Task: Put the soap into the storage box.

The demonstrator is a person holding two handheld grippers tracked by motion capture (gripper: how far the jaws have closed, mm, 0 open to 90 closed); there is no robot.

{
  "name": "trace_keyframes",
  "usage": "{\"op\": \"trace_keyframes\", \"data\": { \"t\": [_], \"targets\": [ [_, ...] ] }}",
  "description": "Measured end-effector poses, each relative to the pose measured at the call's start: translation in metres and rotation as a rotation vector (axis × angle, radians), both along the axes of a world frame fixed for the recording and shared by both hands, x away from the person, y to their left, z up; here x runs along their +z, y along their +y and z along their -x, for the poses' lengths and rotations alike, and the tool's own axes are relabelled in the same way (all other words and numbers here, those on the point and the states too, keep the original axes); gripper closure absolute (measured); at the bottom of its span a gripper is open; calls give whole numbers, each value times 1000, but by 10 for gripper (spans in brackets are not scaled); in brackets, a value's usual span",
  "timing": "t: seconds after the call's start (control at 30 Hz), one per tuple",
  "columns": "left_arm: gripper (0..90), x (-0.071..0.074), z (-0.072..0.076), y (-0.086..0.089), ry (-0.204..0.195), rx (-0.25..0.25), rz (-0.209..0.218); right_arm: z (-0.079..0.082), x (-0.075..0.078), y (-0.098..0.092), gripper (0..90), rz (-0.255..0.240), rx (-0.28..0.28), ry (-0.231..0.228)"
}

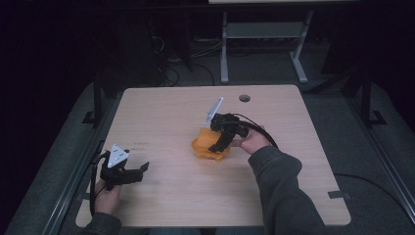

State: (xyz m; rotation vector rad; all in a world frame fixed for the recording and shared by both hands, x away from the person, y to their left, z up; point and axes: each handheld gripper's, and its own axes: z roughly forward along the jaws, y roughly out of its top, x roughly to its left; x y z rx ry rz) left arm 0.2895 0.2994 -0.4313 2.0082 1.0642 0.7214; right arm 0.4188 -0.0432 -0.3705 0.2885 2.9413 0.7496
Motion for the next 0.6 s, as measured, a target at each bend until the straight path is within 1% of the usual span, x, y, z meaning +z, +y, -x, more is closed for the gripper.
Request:
{"op": "trace_keyframes", "data": {
  "t": [0.3,0.6],
  "targets": [
    [141,0,0,0,0,-1,1,-3,-6,7,205,-4,17,2],
    [141,0,0,0,0,-1,0,-6,-10,11,204,1,19,5]
  ]
}}
